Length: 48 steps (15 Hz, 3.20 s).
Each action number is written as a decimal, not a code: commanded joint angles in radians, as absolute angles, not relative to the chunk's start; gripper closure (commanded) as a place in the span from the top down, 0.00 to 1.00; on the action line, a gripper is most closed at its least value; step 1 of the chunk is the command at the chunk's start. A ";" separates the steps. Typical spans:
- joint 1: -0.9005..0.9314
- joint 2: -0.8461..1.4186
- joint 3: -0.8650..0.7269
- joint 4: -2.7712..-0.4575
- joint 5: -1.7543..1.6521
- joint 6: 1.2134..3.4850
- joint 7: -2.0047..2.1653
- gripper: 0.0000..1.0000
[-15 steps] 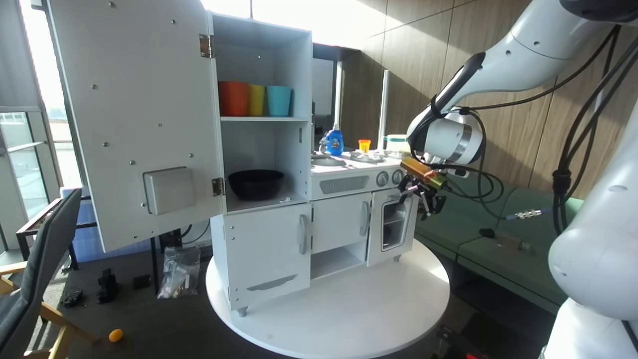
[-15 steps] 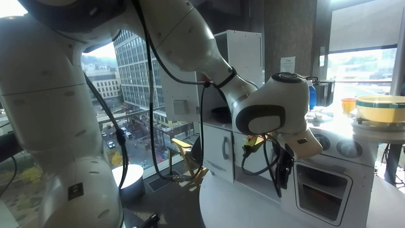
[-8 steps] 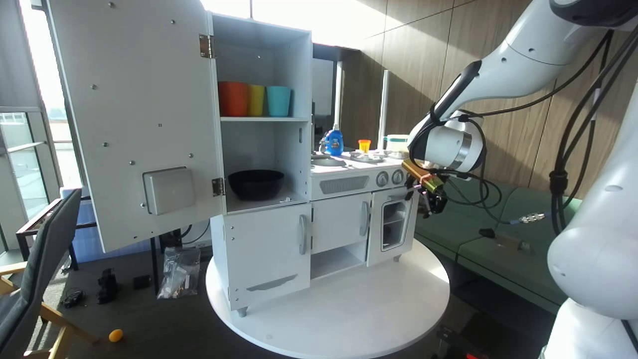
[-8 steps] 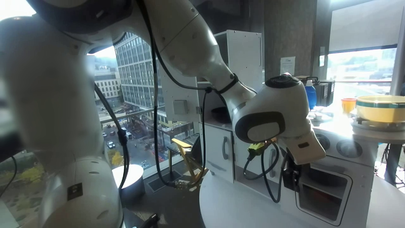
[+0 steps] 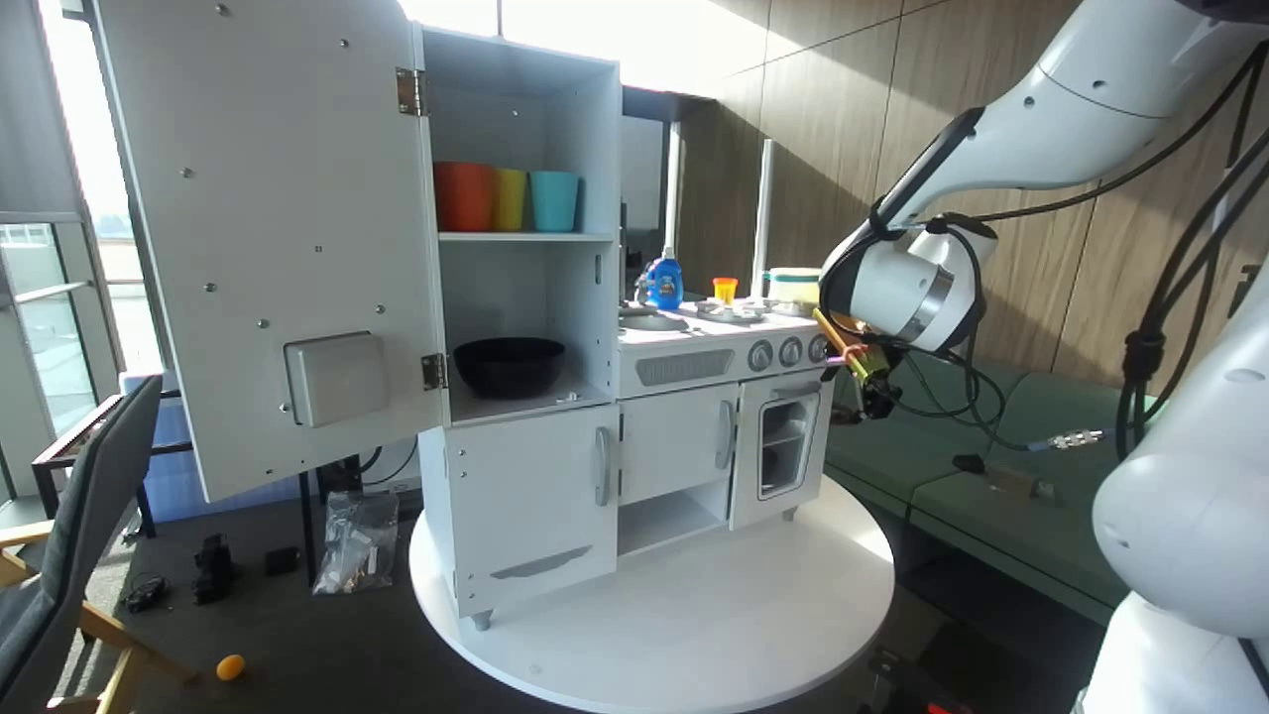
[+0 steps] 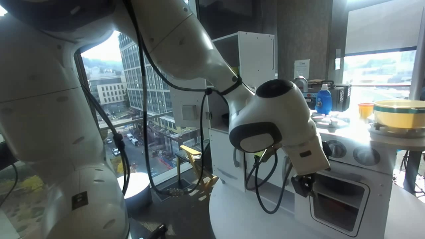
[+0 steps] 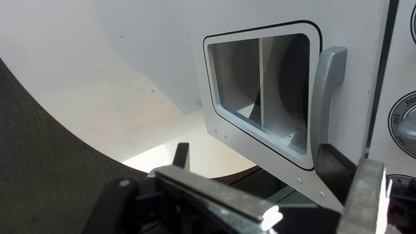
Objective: Open the oven then remove the bowl from the oven and close the door.
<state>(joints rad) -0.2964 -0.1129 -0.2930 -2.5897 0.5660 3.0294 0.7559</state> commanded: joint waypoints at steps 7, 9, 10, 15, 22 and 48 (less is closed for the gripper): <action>-0.116 -0.127 -0.291 -2.606 0.752 3.168 0.612 1.00; -0.100 -0.075 -0.298 -2.587 0.759 3.201 0.621 1.00; -0.099 -0.044 -0.300 -2.579 0.757 3.221 0.625 1.00; -0.152 0.044 -0.245 -2.544 0.743 3.292 0.652 1.00; -0.177 0.199 -0.251 -2.433 0.749 3.330 0.667 1.00; -0.238 -0.258 -0.476 -2.349 0.624 2.730 0.039 1.00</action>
